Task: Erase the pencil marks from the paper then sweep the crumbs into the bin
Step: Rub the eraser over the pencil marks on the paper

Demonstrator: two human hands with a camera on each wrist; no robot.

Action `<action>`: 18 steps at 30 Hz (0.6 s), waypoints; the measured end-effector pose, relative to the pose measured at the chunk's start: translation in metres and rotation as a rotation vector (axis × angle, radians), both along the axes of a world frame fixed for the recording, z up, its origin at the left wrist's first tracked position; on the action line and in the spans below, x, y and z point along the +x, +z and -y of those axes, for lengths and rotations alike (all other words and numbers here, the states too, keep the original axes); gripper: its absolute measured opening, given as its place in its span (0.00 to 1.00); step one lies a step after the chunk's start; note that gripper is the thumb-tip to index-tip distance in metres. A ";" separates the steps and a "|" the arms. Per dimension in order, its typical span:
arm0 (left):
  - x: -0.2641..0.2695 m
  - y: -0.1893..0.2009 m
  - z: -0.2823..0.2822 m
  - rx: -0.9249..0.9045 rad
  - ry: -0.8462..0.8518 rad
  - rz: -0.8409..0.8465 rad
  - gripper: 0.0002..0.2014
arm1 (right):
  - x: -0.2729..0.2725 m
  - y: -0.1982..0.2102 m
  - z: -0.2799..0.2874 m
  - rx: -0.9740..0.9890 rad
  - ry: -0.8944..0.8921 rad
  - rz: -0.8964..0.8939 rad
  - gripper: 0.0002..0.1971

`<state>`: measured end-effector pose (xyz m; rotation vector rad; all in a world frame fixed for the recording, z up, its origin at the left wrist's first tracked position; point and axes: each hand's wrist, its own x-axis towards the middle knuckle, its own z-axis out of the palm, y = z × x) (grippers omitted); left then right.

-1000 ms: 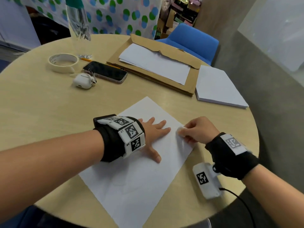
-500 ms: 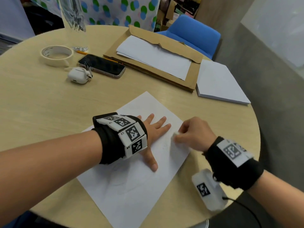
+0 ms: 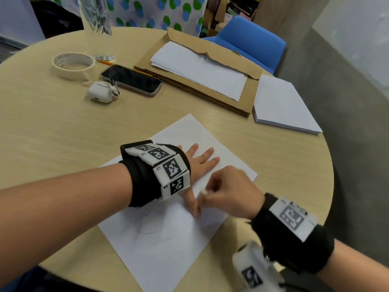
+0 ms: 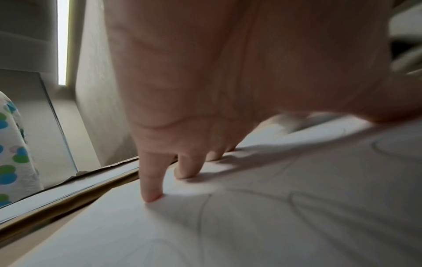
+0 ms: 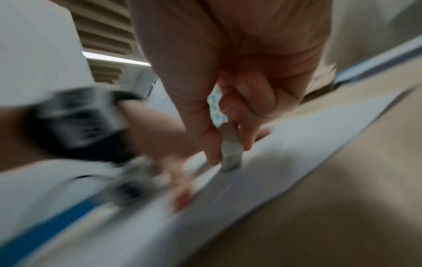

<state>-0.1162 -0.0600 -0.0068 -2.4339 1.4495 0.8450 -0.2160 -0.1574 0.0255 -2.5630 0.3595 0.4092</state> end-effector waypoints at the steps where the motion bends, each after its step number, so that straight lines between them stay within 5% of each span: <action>1: 0.000 -0.001 0.000 0.001 -0.001 0.003 0.69 | -0.003 0.000 -0.005 0.043 0.017 -0.033 0.11; 7: 0.001 0.002 -0.002 -0.001 0.000 -0.026 0.69 | 0.021 0.010 0.036 -0.080 -0.176 0.034 0.07; 13: 0.000 0.000 -0.001 0.002 0.005 -0.007 0.70 | -0.003 0.000 -0.004 0.028 0.041 -0.016 0.12; 18: 0.000 0.002 -0.002 0.011 0.006 -0.022 0.69 | 0.015 0.006 0.030 -0.056 -0.107 0.011 0.08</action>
